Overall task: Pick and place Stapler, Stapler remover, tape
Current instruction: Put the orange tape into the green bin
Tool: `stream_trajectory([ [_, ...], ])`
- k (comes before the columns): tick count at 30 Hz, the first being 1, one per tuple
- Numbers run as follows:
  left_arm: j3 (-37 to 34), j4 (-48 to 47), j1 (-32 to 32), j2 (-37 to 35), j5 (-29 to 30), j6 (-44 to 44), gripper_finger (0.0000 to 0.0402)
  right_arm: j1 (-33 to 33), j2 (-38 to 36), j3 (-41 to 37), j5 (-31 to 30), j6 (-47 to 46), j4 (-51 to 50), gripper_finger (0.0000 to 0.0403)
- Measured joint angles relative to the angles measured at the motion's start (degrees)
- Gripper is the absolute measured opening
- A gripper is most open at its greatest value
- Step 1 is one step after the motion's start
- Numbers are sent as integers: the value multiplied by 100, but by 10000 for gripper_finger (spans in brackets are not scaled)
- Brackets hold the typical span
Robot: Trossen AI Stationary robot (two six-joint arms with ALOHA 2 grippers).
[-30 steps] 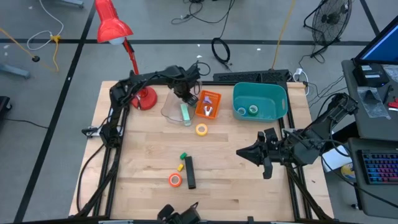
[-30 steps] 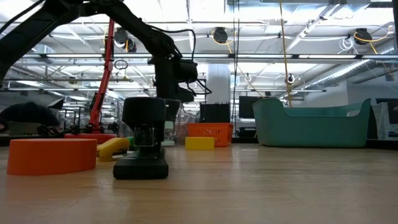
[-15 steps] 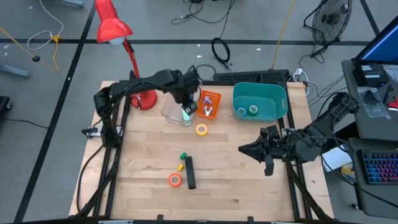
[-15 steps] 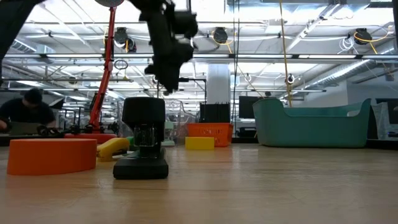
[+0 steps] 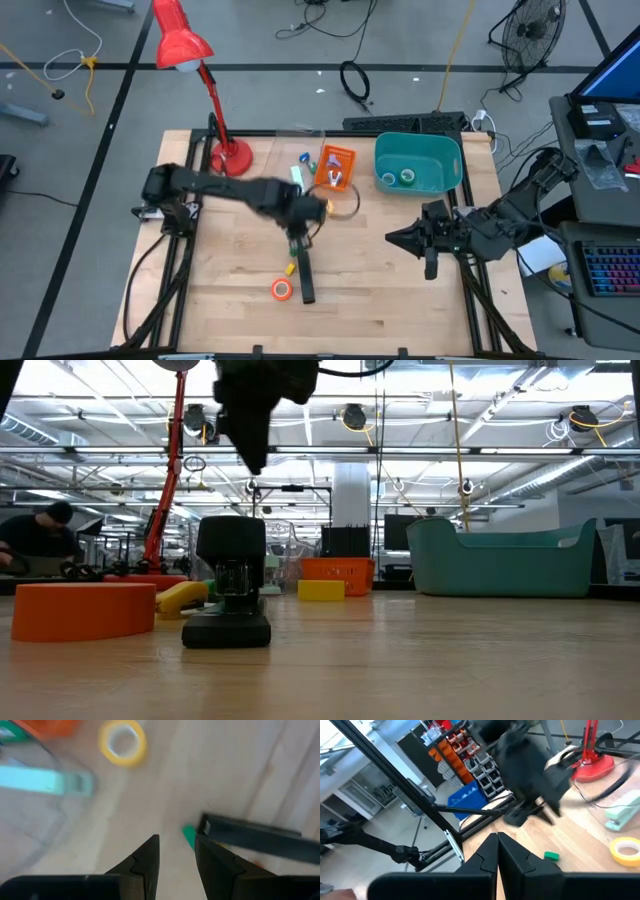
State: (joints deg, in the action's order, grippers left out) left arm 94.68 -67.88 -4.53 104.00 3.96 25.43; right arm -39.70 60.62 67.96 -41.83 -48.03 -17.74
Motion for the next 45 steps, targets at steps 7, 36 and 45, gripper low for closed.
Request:
stream_trajectory([
  [7, -768, 137, -1019, 7, -32, 848, 127, 7, 0, 0, -10, -79, -114, 0],
  [36, -2848, 2499, -2600, -15, 486, 2268, 127, 109, 2, -406, -8, -631, -54, 0],
  [45, -2857, 2727, -2441, -11, 198, 2014, 127, 109, 2, -420, -8, -683, -26, 0],
])
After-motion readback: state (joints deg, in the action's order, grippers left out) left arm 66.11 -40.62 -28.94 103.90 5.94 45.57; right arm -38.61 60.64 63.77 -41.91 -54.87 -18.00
